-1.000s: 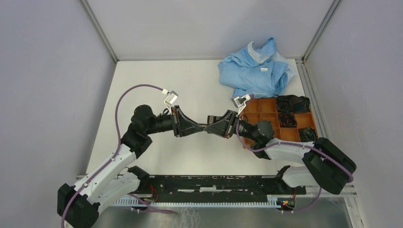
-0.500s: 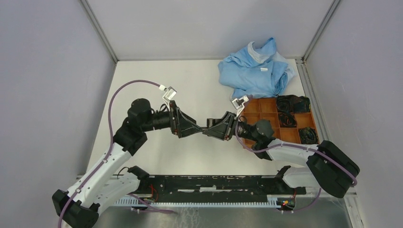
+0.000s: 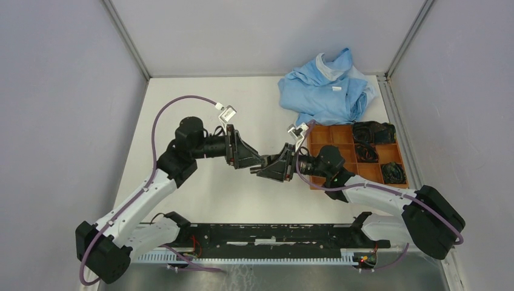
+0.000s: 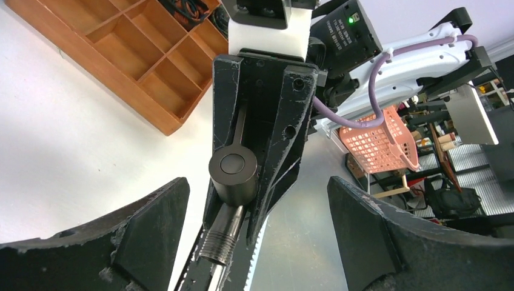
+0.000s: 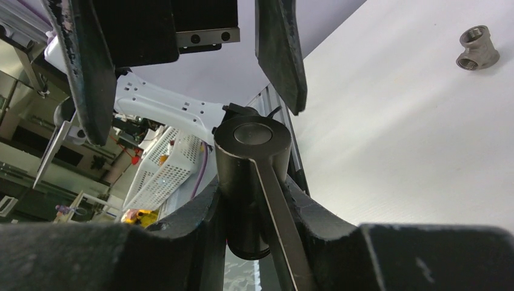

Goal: Install the water faucets

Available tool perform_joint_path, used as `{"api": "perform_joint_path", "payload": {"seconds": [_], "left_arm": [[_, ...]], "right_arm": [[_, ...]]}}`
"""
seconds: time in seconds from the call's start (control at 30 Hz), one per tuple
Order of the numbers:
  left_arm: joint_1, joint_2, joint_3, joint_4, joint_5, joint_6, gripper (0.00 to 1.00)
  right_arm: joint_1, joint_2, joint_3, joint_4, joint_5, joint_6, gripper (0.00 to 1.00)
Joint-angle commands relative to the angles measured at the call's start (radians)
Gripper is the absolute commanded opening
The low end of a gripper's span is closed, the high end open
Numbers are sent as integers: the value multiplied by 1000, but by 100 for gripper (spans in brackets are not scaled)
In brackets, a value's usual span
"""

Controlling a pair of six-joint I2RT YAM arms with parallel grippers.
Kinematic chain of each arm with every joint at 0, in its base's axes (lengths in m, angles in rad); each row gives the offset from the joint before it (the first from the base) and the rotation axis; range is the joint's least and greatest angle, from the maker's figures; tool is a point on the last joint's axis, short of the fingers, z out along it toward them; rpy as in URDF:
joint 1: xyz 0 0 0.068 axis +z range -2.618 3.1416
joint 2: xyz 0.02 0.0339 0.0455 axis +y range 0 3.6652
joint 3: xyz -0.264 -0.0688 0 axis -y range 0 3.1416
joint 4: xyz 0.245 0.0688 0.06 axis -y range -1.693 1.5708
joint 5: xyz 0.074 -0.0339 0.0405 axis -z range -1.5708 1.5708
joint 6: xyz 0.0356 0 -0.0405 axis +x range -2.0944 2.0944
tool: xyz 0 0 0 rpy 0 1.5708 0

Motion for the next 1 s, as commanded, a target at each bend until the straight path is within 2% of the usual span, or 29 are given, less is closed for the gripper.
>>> {"api": "perform_joint_path", "payload": {"seconds": [0.0, 0.07, 0.17, 0.23, 0.5, 0.63, 0.67, 0.77, 0.8, 0.87, 0.97], "left_arm": [[-17, 2, 41, 67, 4, -28, 90], [-20, 8, 37, 74, -7, -33, 87], [-27, 18, 7, 139, -2, -74, 78], [-40, 25, -6, 163, -3, -94, 76], [-64, 62, -13, 130, -8, -66, 67], [-71, 67, -23, 137, -7, -64, 57], [-72, 68, -23, 137, -6, -63, 57], [-72, 73, -21, 101, -19, -42, 75], [-72, 73, -24, 95, -25, -38, 78], [-73, 72, -34, 95, -31, -40, 79], [-73, 62, -48, 103, -40, -46, 74]], "right_arm": [[6, -30, 62, 35, -41, -48, 0], [9, -27, 68, 35, -45, -48, 0], [11, -17, 73, 37, -48, -46, 0], [13, -14, 75, 40, -50, -44, 0], [13, -10, 79, 50, -55, -37, 0], [13, -9, 79, 52, -53, -33, 0], [13, -10, 79, 53, -53, -33, 0], [13, -11, 79, 58, -54, -30, 0], [13, -11, 77, 58, -55, -30, 0], [13, -14, 76, 58, -52, -29, 0], [13, -16, 75, 58, -51, -28, 0]]}}
